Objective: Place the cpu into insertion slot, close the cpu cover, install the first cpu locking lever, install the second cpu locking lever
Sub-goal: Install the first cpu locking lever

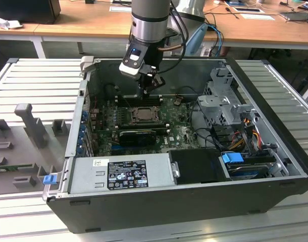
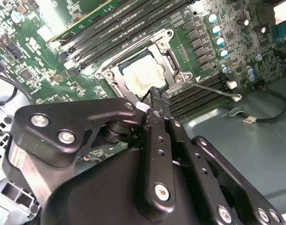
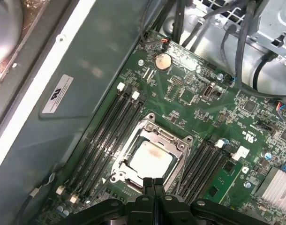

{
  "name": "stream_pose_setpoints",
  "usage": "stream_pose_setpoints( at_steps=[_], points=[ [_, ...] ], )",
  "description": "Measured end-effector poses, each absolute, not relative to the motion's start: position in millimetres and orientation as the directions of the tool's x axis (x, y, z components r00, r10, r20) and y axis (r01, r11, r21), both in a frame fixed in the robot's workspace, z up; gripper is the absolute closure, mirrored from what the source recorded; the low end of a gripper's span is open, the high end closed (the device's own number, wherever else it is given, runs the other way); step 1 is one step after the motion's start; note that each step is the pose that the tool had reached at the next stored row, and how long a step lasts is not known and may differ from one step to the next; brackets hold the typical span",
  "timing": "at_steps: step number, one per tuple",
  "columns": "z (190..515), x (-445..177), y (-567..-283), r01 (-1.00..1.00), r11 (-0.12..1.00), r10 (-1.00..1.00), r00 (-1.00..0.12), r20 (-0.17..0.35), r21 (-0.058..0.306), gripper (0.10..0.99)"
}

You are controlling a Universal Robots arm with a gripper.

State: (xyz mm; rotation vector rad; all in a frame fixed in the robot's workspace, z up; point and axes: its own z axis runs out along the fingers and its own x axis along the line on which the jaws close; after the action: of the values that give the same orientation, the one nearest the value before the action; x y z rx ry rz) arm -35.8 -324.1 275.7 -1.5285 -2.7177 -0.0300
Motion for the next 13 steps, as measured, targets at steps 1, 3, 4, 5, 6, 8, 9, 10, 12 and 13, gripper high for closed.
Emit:
stream_pose_setpoints(
  at_steps=[1, 3, 4, 5, 6, 8, 9, 10, 12, 13],
  points=[
    [275.7, -35.8, -324.2, 0.849, 0.528, 0.849, -0.528, 0.030, 0.005, 0.980],
    [275.7, -35.8, -324.1, 0.837, 0.548, 0.836, -0.548, 0.030, 0.005, 0.980],
    [275.7, -35.8, -324.2, 0.833, 0.553, 0.833, -0.553, 0.030, 0.005, 0.980],
    [275.7, -35.8, -324.2, 0.830, 0.558, 0.830, -0.558, 0.030, 0.005, 0.980],
    [275.7, -35.8, -324.1, 0.825, 0.565, 0.825, -0.565, 0.030, 0.005, 0.980],
    [275.7, -35.8, -324.1, 0.818, 0.575, 0.818, -0.575, 0.030, 0.005, 0.980],
    [275.7, -35.8, -324.2, 0.816, 0.578, 0.816, -0.578, 0.030, 0.005, 0.980],
    [275.7, -35.8, -324.2, 0.812, 0.583, 0.812, -0.583, 0.030, 0.005, 0.980],
    [275.7, -35.8, -324.1, 0.804, 0.594, 0.804, -0.594, 0.030, 0.005, 0.980],
    [275.7, -35.8, -324.1, 0.800, 0.600, 0.800, -0.600, 0.030, 0.005, 0.980]
  ],
)
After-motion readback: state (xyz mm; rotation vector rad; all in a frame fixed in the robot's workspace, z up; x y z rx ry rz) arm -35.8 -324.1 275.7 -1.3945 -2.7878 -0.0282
